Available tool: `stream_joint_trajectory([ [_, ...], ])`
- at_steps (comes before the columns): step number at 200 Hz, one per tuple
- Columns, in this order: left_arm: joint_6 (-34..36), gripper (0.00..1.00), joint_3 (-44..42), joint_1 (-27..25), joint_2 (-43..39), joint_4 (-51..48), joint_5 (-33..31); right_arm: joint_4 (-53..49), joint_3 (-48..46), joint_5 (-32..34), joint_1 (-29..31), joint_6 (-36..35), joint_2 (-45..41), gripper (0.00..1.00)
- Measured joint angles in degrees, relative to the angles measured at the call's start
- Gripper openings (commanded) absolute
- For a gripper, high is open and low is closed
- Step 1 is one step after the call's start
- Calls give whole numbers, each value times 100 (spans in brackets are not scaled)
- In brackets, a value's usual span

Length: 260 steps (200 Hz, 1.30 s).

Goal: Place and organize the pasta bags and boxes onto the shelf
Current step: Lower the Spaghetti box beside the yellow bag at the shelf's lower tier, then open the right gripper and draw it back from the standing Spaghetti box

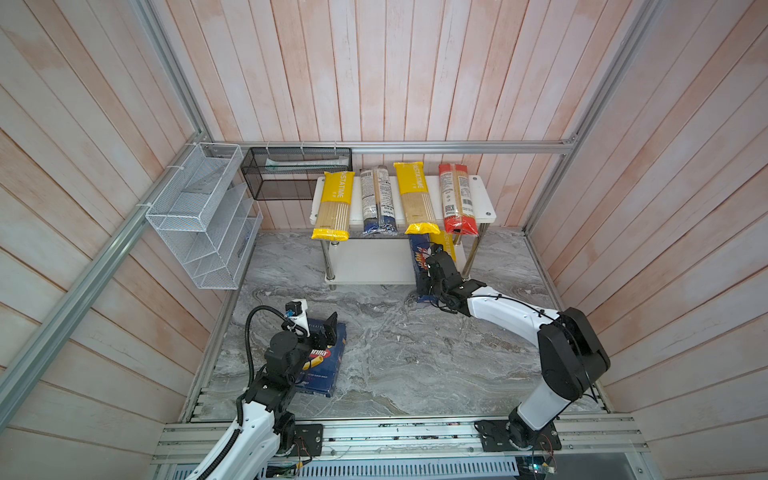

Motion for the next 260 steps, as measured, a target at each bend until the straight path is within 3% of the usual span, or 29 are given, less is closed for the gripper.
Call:
stream_joint_trajectory([
  [158, 0, 100, 22, 0, 37, 2, 0, 87, 267, 2, -179, 98, 553, 33],
  [260, 0, 100, 22, 0, 35, 2, 0, 271, 332, 9, -232, 385, 608, 55],
])
